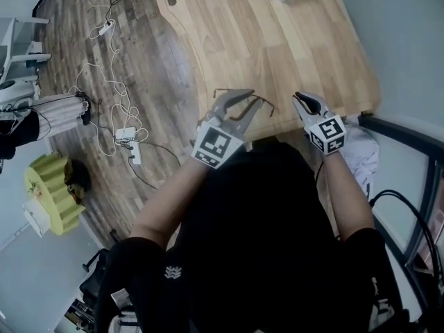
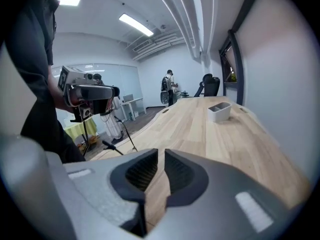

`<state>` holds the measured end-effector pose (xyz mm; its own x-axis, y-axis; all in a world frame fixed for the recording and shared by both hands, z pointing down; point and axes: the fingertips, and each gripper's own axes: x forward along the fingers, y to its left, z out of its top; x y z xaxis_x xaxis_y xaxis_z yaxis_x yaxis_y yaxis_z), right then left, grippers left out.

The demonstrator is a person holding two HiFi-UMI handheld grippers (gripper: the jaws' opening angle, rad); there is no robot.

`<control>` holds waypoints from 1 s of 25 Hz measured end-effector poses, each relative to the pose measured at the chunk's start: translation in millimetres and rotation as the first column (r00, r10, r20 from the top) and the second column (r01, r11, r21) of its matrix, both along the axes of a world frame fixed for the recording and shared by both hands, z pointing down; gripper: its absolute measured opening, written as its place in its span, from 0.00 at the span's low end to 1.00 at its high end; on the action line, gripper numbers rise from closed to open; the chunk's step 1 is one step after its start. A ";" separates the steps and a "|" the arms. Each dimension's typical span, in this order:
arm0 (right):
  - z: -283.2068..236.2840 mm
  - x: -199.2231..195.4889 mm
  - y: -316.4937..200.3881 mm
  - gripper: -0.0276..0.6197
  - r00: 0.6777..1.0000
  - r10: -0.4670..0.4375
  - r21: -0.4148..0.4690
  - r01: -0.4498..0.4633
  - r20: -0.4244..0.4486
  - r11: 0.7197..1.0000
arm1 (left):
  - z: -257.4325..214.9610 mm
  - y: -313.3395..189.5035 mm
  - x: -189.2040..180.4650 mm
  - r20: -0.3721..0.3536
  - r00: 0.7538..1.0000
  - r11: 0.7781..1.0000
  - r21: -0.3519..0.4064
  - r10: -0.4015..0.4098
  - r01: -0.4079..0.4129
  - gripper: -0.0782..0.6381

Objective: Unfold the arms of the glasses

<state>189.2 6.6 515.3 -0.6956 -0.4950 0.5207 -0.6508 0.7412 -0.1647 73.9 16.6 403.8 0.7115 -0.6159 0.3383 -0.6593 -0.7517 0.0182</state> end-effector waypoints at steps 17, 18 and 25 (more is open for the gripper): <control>-118.4 -42.3 5.0 0.07 0.956 0.244 0.187 -0.272 0.160 0.944 | -48.9 10.5 -132.5 -0.067 0.976 0.968 0.124 -0.209 0.216 0.12; -121.6 -44.6 4.6 0.07 0.958 0.234 0.198 -0.266 0.168 0.944 | -51.3 11.4 -137.0 -0.063 0.973 0.964 0.133 -0.224 0.231 0.12; -138.2 -51.1 -6.6 0.05 0.971 0.139 0.246 -0.186 0.195 0.951 | -63.6 8.6 -168.7 -0.054 0.924 0.911 0.156 -0.378 0.382 0.12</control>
